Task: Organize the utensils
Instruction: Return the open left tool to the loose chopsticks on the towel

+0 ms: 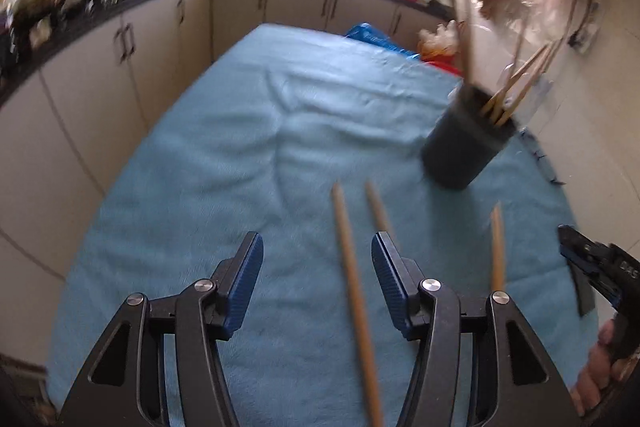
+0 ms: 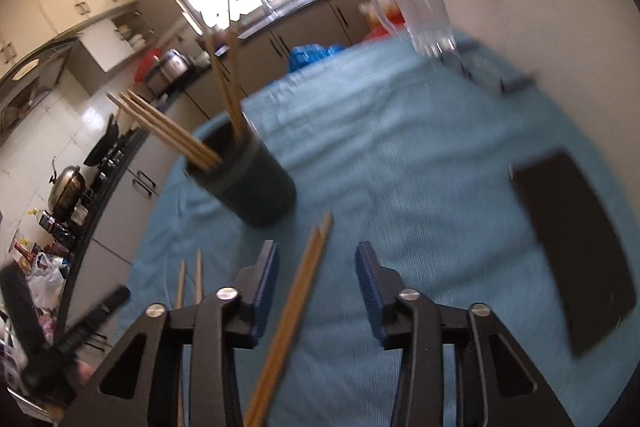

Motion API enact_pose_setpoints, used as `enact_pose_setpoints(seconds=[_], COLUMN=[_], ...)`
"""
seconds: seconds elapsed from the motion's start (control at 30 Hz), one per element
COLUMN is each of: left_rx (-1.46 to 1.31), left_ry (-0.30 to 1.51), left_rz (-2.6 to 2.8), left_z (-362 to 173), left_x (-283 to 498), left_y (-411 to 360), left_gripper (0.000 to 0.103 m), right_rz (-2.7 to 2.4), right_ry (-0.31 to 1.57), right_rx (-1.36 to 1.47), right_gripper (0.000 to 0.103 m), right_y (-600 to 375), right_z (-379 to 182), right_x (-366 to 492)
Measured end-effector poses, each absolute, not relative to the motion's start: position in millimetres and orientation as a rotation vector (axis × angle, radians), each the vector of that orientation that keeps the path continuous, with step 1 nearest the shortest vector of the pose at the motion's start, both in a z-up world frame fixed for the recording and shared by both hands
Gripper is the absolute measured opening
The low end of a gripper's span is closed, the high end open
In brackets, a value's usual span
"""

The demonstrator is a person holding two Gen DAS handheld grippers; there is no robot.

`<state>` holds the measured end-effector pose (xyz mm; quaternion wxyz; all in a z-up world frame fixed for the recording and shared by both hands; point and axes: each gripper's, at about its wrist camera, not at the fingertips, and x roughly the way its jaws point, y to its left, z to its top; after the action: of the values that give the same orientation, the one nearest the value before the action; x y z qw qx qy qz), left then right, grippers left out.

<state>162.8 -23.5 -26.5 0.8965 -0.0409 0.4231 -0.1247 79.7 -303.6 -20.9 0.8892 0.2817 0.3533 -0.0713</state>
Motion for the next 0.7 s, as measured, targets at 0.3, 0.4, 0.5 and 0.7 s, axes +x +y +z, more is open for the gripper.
enact_pose_setpoints(seconds=[0.3,0.4,0.5,0.7], left_rx=[-0.114,-0.124,-0.141,-0.157], left_ry=[0.902,0.916,0.915,0.913], left_rz=[-0.253,-0.279,-0.286,-0.305], left_z=[-55,-58,-58,-57], left_x=[157,160,159,161], left_y=[-11,-9,-7,-7], left_gripper=[0.055,0.055,0.055,0.055], right_rz=[-0.142,-0.157,-0.154,-0.155], right_ry=[0.834,0.86,0.889,0.95], right_rx=[0.643,0.68,0.688,0.656], right_gripper=[0.028,0.026,0.025,0.02], right_y=[-287,-289,-288,-278], right_z=[-45,-50,-51,-56], right_x=[59,60,71,105])
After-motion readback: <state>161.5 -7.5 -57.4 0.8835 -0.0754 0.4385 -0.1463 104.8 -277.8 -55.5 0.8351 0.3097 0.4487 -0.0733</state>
